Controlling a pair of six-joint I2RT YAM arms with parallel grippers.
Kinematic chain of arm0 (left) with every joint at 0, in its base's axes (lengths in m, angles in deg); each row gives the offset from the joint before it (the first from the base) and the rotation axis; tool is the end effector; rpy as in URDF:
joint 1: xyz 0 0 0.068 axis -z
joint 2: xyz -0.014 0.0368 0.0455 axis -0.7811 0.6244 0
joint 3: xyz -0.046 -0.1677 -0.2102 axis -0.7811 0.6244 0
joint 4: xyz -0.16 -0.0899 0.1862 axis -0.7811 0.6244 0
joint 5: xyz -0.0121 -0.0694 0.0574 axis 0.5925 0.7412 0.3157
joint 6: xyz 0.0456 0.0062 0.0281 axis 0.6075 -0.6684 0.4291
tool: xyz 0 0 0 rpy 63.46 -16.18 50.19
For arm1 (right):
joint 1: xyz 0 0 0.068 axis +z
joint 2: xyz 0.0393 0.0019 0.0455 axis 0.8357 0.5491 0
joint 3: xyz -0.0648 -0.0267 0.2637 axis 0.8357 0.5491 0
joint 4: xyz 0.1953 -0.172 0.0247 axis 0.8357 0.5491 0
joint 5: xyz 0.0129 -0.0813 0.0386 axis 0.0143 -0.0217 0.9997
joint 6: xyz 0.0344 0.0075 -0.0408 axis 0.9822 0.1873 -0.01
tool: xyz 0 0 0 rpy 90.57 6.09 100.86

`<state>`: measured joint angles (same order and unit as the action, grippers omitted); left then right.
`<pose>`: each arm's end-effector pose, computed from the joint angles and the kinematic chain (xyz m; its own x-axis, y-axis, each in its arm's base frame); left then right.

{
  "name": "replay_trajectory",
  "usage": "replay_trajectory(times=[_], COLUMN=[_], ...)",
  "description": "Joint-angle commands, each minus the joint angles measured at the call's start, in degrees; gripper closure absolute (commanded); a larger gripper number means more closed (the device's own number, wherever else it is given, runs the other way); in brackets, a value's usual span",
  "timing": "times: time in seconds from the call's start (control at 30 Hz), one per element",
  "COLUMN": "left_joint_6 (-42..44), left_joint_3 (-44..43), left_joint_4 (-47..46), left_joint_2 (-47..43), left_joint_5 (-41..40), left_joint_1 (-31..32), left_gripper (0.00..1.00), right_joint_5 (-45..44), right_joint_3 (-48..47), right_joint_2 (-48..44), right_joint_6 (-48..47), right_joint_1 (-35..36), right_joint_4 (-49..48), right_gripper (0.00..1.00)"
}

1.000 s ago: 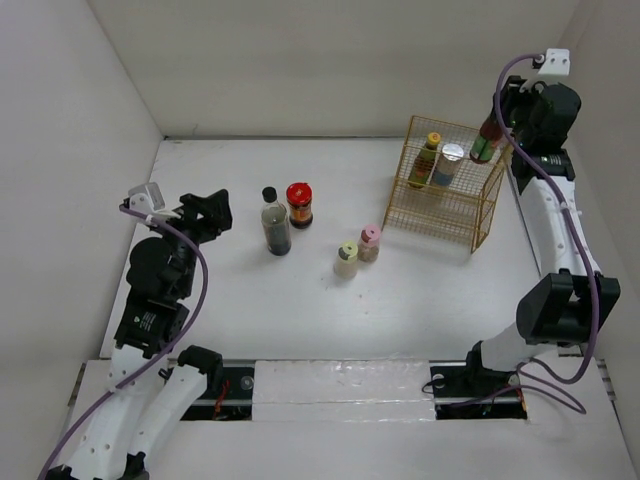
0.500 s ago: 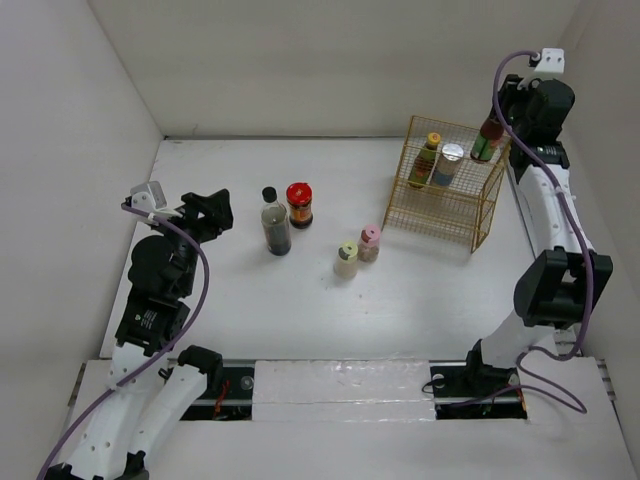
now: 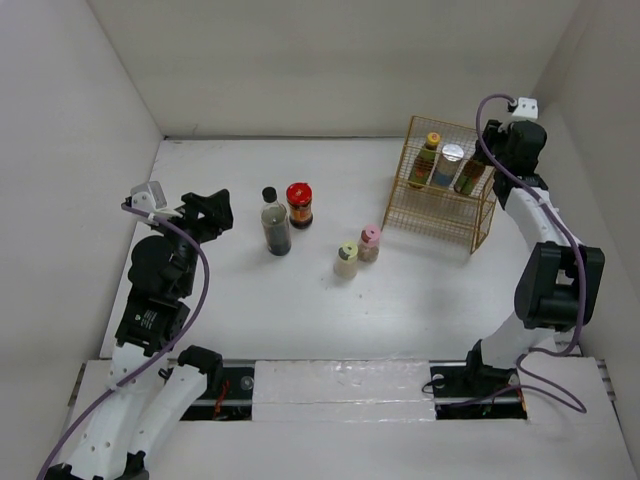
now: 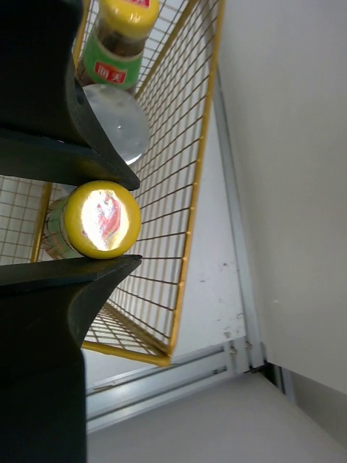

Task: Organize the condiment bottles

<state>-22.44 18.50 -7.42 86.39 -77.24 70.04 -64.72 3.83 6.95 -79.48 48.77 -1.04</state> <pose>0.1263 -0.0334 0.3968 0.1277 -0.4746 -0.8709 0.1515 0.8771 -0.4558 0.3938 -0.0531 0.3329 -0.1878 0.0798 -0.9790 0.1009 0.9930 0.0616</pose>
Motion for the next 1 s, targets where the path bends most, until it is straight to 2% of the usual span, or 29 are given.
replay_trajectory(times=[0.0, 0.1, 0.17, 0.2, 0.23, 0.37, 0.53, 0.6, 0.67, 0.73, 0.83, 0.9, 0.97], left_joint_6=[0.7, 0.7, 0.7, 0.7, 0.7, 0.7, 0.7, 0.7, 0.7, 0.7, 0.7, 0.7, 0.7], left_joint_3=[-1.3, -1.3, -1.3, -1.3, -1.3, -1.3, -1.3, -1.3, -1.3, -1.3, -1.3, -1.3, -1.3], left_joint_4=[-2.4, -2.4, -2.4, -2.4, -2.4, -2.4, -2.4, -2.4, -2.4, -2.4, -2.4, -2.4, -2.4], left_joint_2=[-0.1, -0.1, -0.1, -0.1, -0.1, -0.1, -0.1, -0.1, -0.1, -0.1, -0.1, -0.1, 0.4], left_joint_5=[0.1, 0.1, 0.1, 0.7, 0.7, 0.7, 0.2, 0.2, 0.2, 0.2, 0.2, -0.4, -0.4], left_joint_1=[0.2, 0.2, 0.2, 0.2, 0.2, 0.2, 0.2, 0.2, 0.2, 0.2, 0.2, 0.2, 0.2], left_gripper=[0.32, 0.32, 0.32, 0.32, 0.32, 0.32, 0.32, 0.32, 0.32, 0.32, 0.32, 0.32, 0.32], right_joint_5=[-0.4, 0.2, 0.2, 0.2, 0.2, 0.2, 0.2, 1.1, 2.9, 6.4, 18.0, 28.5, 33.9], right_joint_3=[-0.7, 0.9, 1.5, 1.5, 1.5, 2.0, 0.2, -0.3, 0.3, 0.9, 0.0, -1.7, -4.1], right_joint_2=[-2.0, -1.4, -0.9, -0.9, -0.9, -0.9, -4.3, -7.0, -9.4, -11.8, -10.4, -7.7, -2.7], right_joint_6=[2.0, 2.6, 2.6, 2.6, 2.6, 2.6, 2.6, 3.2, 3.2, 2.6, 0.8, 0.2, -2.8], right_joint_1=[-0.5, -0.5, -0.5, -0.5, -0.5, -0.5, -0.5, -0.5, 1.6, 3.3, 8.9, 14.7, 19.1], right_joint_4=[-11.6, -11.6, -11.6, -11.6, -11.6, -11.0, -10.0, -9.5, -9.5, -10.4, -11.9, -11.0, -9.2], right_gripper=[0.83, 0.8, 0.73, 0.68, 0.56, 0.34, 0.27, 0.27, 0.32, 0.57, 0.83, 0.84, 0.76])
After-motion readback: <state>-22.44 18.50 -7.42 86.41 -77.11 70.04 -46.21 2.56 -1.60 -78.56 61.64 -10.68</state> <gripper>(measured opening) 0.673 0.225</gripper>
